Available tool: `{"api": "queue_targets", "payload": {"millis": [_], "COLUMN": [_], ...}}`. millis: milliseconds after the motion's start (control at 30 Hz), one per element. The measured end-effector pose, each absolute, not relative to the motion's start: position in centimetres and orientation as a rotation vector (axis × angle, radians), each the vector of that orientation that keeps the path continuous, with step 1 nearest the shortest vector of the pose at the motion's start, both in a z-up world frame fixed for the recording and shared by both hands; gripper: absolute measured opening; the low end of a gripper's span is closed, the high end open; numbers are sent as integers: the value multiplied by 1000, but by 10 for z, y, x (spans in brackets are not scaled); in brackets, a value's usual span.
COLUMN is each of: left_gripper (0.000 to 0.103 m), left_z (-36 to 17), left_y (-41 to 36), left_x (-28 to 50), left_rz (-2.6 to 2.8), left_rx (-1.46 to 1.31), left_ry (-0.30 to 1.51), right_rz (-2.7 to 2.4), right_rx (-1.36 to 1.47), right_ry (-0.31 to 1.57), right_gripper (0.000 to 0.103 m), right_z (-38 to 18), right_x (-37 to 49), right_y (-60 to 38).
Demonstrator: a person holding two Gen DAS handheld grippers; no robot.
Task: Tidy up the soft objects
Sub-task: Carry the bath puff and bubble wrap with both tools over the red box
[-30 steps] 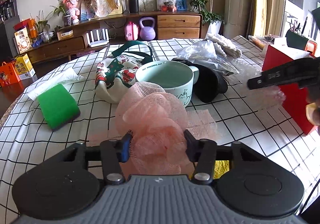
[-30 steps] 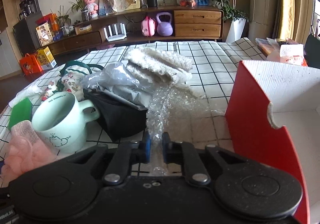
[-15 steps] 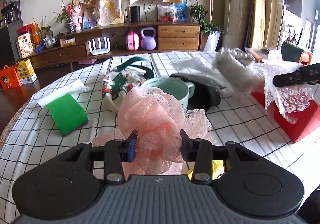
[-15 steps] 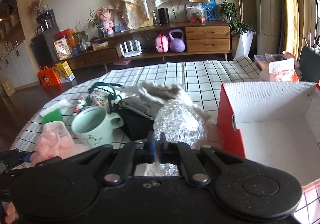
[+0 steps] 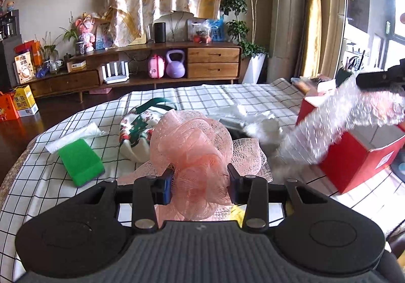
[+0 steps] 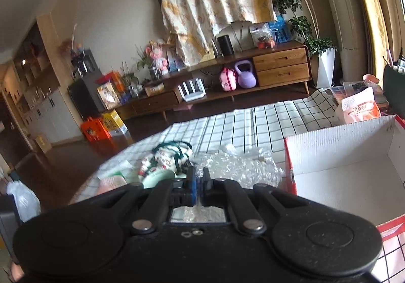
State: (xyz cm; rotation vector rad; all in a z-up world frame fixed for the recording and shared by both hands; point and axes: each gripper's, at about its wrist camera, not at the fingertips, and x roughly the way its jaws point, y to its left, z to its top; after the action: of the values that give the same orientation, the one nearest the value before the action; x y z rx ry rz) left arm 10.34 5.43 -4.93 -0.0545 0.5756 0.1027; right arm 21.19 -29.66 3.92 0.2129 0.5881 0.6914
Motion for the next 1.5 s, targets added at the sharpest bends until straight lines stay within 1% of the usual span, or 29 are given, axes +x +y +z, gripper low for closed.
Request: {"api": "queue_targets", "payload": {"millis": [267, 500, 733, 1000, 1267, 1500], "left_gripper": [40, 40, 40, 40, 40, 40], "left_z": [-21, 0, 12, 15, 10, -3], "left_y": [40, 13, -23, -75, -129, -166], "left_x": [107, 121, 146, 180, 222, 273], "left_rz": [47, -28, -116, -209, -287, -318], "left_rx": [-39, -2, 11, 46, 69, 59], "left_ry": [546, 526, 526, 528, 551, 626], "right_rz": [656, 586, 527, 468, 410, 374], "right_rx": [269, 268, 284, 277, 284, 248], "right_ry": [483, 450, 472, 514, 571, 609], "right_gripper": [3, 3, 3, 3, 3, 3], "right_z": [69, 71, 52, 25, -6, -27], "right_x": [220, 228, 234, 244, 263, 287], "right_y": [-333, -365, -396, -432, -465, -479]}}
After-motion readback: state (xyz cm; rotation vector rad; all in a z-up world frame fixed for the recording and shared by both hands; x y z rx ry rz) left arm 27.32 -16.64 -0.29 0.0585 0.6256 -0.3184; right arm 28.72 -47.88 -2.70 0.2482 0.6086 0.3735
